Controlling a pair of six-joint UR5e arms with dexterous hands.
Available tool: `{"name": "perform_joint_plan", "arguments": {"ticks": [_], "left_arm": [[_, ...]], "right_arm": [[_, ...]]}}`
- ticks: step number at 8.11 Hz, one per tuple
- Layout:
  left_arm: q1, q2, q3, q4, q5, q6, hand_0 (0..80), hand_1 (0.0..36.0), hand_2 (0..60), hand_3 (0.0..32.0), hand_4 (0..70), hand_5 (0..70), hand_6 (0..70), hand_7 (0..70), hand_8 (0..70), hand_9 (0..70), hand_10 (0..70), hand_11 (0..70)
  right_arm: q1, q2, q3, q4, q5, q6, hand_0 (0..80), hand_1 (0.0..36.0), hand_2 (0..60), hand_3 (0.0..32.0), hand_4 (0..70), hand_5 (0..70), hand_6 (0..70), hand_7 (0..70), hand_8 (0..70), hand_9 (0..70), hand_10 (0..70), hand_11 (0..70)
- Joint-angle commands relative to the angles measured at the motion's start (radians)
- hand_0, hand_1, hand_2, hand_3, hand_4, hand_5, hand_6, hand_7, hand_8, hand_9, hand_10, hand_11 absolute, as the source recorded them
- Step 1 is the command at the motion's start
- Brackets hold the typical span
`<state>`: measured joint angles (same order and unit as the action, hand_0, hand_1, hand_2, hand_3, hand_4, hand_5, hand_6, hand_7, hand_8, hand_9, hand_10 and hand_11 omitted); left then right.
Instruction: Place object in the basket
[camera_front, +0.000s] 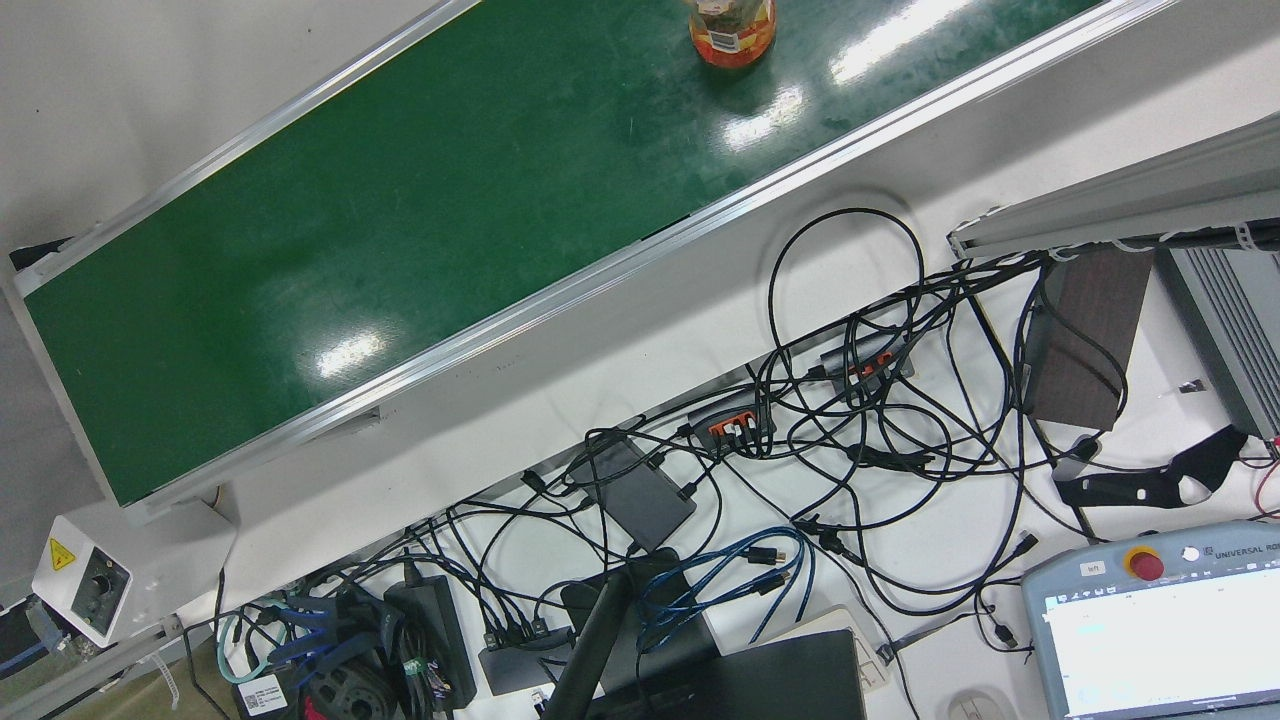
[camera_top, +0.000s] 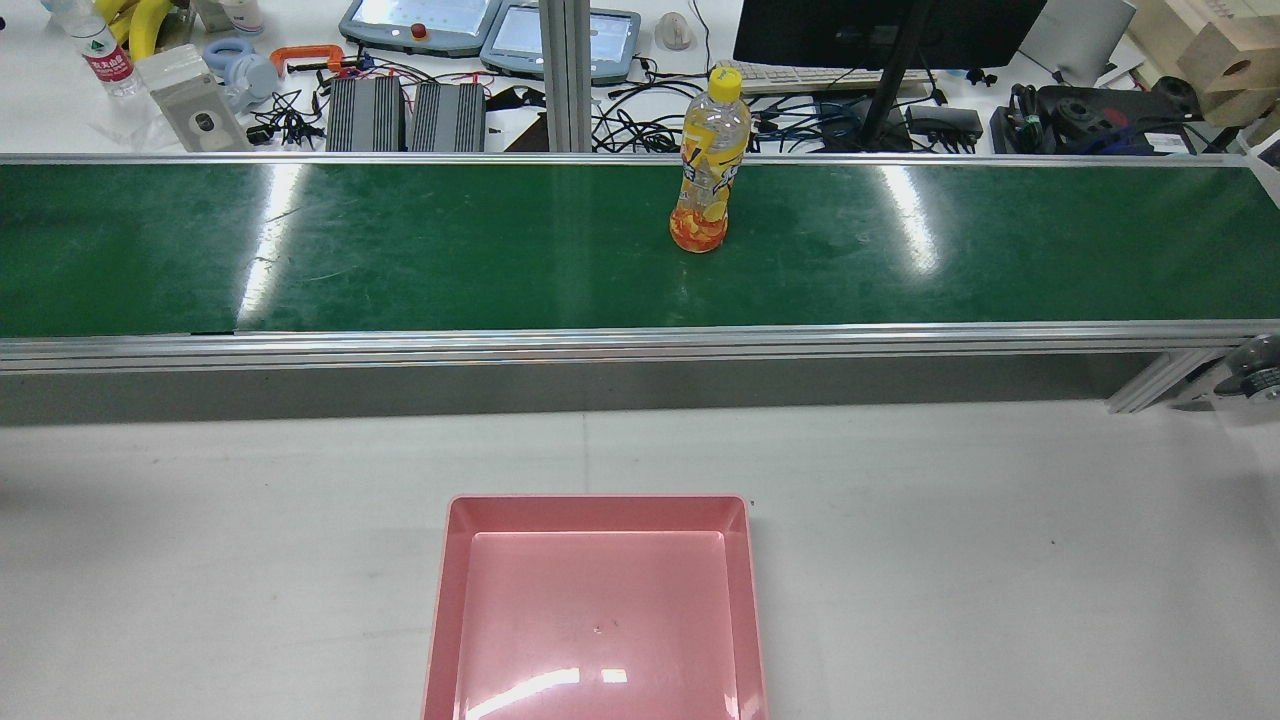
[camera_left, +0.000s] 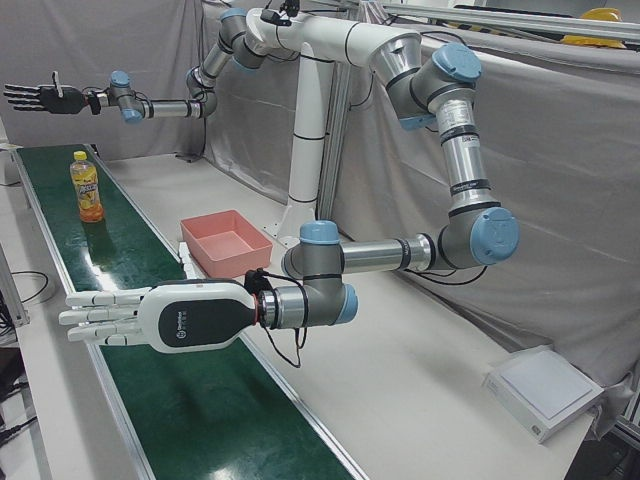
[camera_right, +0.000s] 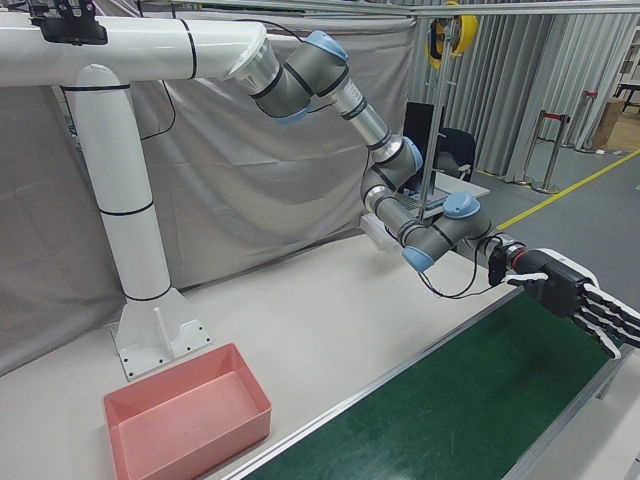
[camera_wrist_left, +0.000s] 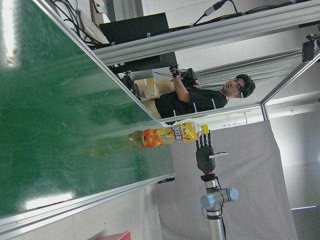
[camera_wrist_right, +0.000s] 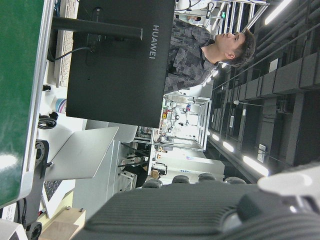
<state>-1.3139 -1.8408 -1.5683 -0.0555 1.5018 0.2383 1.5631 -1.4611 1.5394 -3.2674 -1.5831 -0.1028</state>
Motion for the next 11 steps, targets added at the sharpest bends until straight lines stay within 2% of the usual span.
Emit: {"name": "perform_joint_plan", "arguments": {"ticks": [1, 2, 3, 11], "left_arm": [[0.005, -0.002, -0.004, -0.007, 0.000, 0.007, 48.4, 14.6, 3.7, 0.0, 0.3, 5.9, 0.0, 0.0, 0.0, 0.0, 6.5, 11.4], [0.019, -0.001, 0.002, 0.000, 0.000, 0.013, 48.0, 12.8, 0.0, 0.0, 0.2, 5.8, 0.0, 0.0, 0.0, 0.0, 6.1, 10.7], [0.024, -0.005, 0.005, 0.006, 0.000, 0.033, 47.6, 11.9, 0.0, 0.0, 0.1, 6.0, 0.0, 0.0, 0.0, 0.0, 6.3, 10.9], [0.022, -0.006, 0.007, 0.011, 0.001, 0.035, 47.1, 12.2, 1.3, 0.0, 0.2, 6.4, 0.0, 0.0, 0.0, 0.0, 5.9, 10.3]], "right_arm": [[0.000, -0.001, 0.001, 0.000, 0.000, 0.000, 0.0, 0.0, 0.0, 0.0, 0.0, 0.0, 0.0, 0.0, 0.0, 0.0, 0.0, 0.0], [0.000, -0.001, -0.001, 0.000, 0.000, 0.000, 0.0, 0.0, 0.0, 0.0, 0.0, 0.0, 0.0, 0.0, 0.0, 0.0, 0.0, 0.0], [0.000, 0.001, 0.001, 0.000, 0.000, 0.000, 0.0, 0.0, 0.0, 0.0, 0.0, 0.0, 0.0, 0.0, 0.0, 0.0, 0.0, 0.0], [0.000, -0.001, -0.001, 0.000, 0.000, 0.000, 0.0, 0.0, 0.0, 0.0, 0.0, 0.0, 0.0, 0.0, 0.0, 0.0, 0.0, 0.0]]}}
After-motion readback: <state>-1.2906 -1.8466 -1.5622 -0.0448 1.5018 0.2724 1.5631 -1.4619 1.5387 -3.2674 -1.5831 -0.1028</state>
